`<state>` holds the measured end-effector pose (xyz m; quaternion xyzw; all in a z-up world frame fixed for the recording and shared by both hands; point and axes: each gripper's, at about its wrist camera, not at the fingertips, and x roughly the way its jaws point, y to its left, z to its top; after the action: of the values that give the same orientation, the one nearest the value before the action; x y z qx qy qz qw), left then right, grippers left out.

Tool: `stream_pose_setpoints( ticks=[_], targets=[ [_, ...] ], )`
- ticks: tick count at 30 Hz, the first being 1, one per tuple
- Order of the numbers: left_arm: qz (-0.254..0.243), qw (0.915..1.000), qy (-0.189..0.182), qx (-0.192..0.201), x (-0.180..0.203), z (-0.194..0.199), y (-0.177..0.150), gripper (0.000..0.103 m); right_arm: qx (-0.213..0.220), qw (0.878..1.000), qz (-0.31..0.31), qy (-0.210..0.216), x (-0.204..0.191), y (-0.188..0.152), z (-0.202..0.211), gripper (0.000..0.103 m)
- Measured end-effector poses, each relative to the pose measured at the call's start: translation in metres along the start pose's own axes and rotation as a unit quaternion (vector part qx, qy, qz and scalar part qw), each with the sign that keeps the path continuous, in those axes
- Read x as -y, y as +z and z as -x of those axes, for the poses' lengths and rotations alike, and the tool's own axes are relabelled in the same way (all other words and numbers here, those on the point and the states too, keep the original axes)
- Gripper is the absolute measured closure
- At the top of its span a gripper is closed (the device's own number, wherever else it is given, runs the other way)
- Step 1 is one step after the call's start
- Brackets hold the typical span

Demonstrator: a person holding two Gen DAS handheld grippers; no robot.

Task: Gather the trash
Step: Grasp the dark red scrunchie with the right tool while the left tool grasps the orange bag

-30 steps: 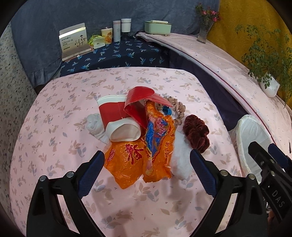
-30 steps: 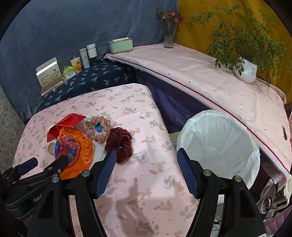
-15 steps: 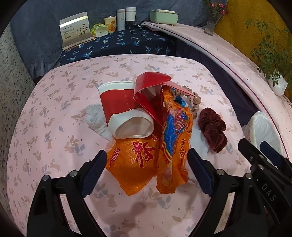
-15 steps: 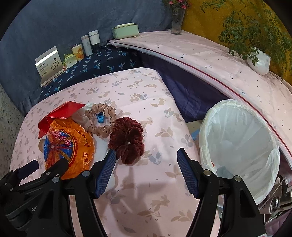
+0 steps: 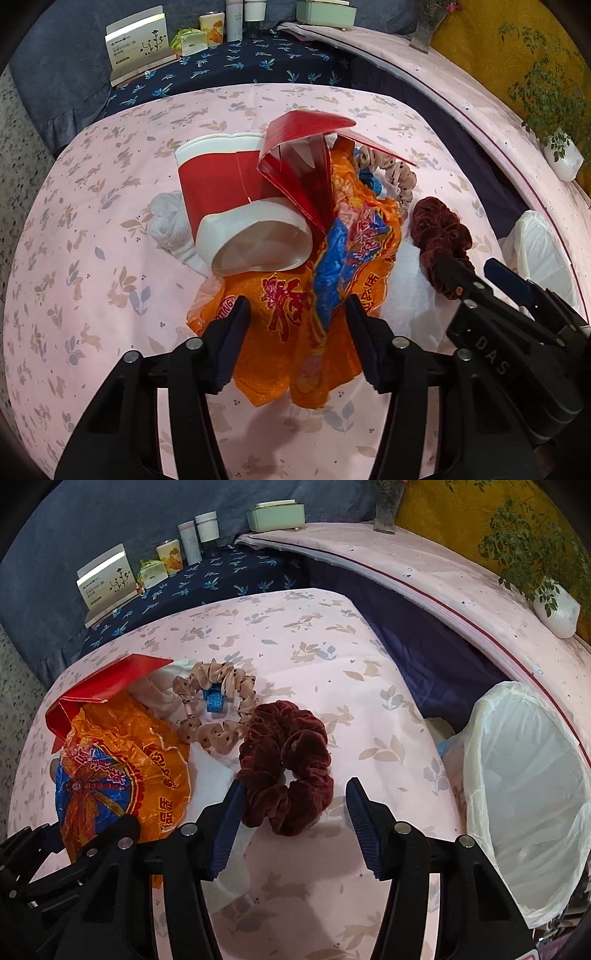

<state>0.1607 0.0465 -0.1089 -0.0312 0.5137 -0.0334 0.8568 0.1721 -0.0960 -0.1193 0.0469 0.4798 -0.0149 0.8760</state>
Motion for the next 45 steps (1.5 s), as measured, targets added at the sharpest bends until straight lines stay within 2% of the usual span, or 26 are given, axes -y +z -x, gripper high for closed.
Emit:
stream_pose_setpoints(
  ticks=[2, 6, 11, 13, 16, 24, 27, 29, 31, 38, 45],
  targets=[
    [-0.003, 1.0000, 0.002, 0.000, 0.000, -0.001, 0.000, 0.061, -0.008, 1.000, 0.006, 0.008, -0.003, -0.001, -0.006, 0.064],
    [-0.003, 1.0000, 0.003, 0.003, 0.000, 0.000, 0.001, 0.071, -0.008, 1.000, 0.022, 0.007, -0.010, -0.005, -0.009, 0.071],
    [-0.006, 0.9999, -0.004, 0.009, 0.003, 0.006, 0.002, 0.091, -0.001, 1.000, 0.023, 0.010, -0.009, -0.004, -0.002, 0.080],
    [-0.007, 0.9999, -0.007, 0.012, 0.005, 0.010, 0.002, 0.092, 0.005, 1.000, 0.019, 0.012, -0.005, -0.002, 0.004, 0.082],
    [-0.012, 0.9997, -0.008, 0.021, 0.009, 0.018, 0.002, 0.093, 0.013, 1.000, 0.012, 0.014, 0.002, 0.001, 0.016, 0.102],
    [-0.018, 0.9988, -0.016, 0.044, 0.020, 0.041, 0.002, 0.093, 0.035, 0.999, -0.012, 0.022, 0.022, 0.006, 0.043, 0.102],
    [-0.018, 0.9985, -0.016, 0.050, 0.021, 0.047, 0.004, 0.093, 0.031, 0.999, -0.016, 0.034, 0.024, 0.005, 0.042, 0.091],
    [-0.018, 0.9983, -0.014, 0.053, 0.020, 0.048, 0.005, 0.093, 0.028, 0.999, -0.009, 0.034, 0.020, 0.004, 0.039, 0.078],
    [-0.015, 0.9984, -0.011, 0.053, 0.018, 0.047, 0.008, 0.093, 0.021, 0.999, -0.003, 0.038, 0.015, 0.004, 0.032, 0.073],
    [-0.011, 0.9988, -0.006, 0.047, 0.012, 0.038, 0.014, 0.093, -0.015, 0.999, 0.014, 0.035, 0.001, 0.003, -0.007, 0.072],
    [-0.008, 0.9994, -0.005, 0.033, 0.010, 0.026, 0.012, 0.093, -0.009, 0.998, 0.063, 0.012, -0.015, -0.002, -0.017, 0.071]
  ],
)
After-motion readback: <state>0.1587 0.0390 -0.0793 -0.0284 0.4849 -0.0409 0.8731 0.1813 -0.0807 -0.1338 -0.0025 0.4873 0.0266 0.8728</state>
